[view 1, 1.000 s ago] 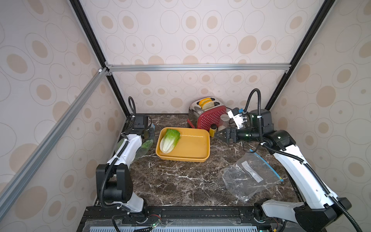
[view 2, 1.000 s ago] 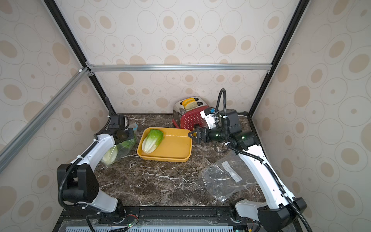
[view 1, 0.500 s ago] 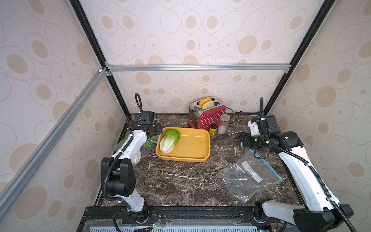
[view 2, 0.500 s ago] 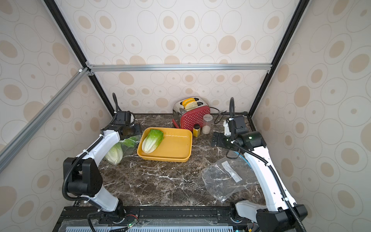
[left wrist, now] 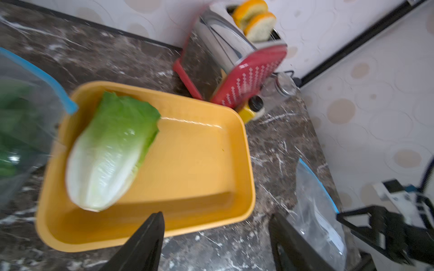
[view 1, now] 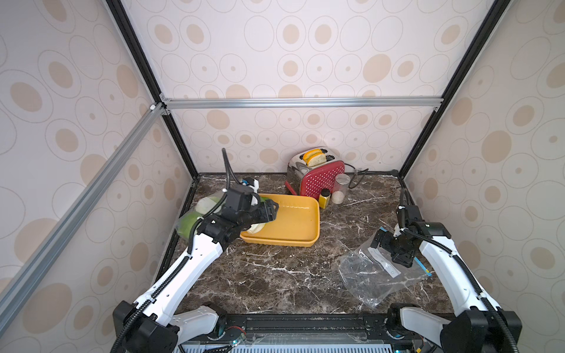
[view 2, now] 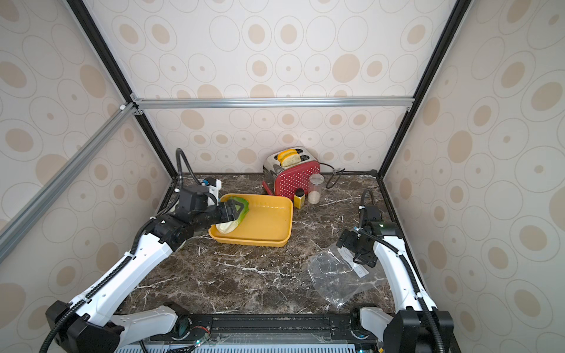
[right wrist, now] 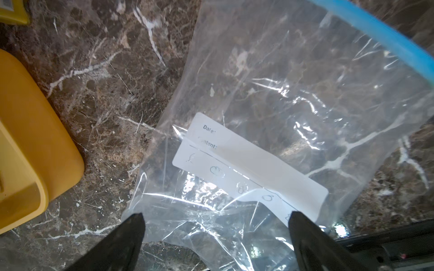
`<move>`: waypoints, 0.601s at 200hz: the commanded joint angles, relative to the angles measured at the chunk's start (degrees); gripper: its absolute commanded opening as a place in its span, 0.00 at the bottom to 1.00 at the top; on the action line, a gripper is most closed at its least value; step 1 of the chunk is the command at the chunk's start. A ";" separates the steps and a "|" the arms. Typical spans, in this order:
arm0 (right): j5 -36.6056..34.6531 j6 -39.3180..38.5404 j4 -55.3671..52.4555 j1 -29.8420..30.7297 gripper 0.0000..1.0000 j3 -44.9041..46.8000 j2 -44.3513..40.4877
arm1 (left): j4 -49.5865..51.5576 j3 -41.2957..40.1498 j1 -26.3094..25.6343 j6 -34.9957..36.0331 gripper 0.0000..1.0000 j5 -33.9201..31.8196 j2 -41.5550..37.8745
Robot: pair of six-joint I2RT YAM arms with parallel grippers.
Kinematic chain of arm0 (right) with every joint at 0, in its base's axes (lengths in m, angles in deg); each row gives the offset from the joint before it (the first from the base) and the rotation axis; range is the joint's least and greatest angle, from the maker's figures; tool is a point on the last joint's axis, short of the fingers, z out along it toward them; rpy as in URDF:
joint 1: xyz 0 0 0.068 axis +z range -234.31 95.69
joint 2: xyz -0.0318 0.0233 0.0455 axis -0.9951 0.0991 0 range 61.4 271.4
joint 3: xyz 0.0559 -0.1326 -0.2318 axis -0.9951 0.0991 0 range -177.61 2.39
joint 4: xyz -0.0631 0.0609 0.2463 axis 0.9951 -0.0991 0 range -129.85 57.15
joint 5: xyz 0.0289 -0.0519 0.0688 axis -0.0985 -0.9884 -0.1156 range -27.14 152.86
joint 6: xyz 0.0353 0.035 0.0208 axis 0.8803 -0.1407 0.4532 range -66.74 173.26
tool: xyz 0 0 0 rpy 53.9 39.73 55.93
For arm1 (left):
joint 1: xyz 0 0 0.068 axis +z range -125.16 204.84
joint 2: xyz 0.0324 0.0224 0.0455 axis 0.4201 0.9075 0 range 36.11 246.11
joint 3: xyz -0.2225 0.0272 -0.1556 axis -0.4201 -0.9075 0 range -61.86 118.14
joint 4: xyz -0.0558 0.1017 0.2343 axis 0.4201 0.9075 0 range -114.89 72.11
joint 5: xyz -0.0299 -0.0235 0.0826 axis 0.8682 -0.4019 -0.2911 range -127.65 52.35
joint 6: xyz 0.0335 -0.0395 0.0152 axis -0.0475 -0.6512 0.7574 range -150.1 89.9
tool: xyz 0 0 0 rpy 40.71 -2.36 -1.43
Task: Put the chinese cabbages into a zipper bag and zip it
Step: Move the zipper food storage bag to the center of the board.
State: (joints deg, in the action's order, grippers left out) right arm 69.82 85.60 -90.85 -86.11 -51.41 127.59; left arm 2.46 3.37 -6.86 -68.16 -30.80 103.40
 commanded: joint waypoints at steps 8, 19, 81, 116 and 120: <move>5.34 2.12 5.57 -0.26 1.00 3.12 1.71 | -4.88 -1.76 -12.81 -9.69 0.74 -5.27 1.52; 6.36 2.29 6.22 -0.23 1.00 3.48 2.39 | -6.70 -1.02 -17.67 -11.49 0.75 -6.23 4.69; 7.94 -0.09 10.10 -1.12 1.00 4.89 1.83 | -10.65 7.35 -37.73 -15.24 0.77 -12.42 25.90; 11.08 -1.45 11.13 -4.66 1.00 4.85 1.92 | -9.12 10.81 -39.94 -15.40 0.73 -11.80 34.94; 11.40 -1.61 11.30 -4.95 1.00 4.73 1.92 | -9.50 11.14 -39.98 -14.95 0.73 -11.76 35.61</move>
State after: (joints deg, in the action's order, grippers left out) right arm 78.52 85.12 -80.55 -88.80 -47.17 130.17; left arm -6.87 10.91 -46.42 -81.76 -40.35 135.98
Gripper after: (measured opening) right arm 0.997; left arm 0.740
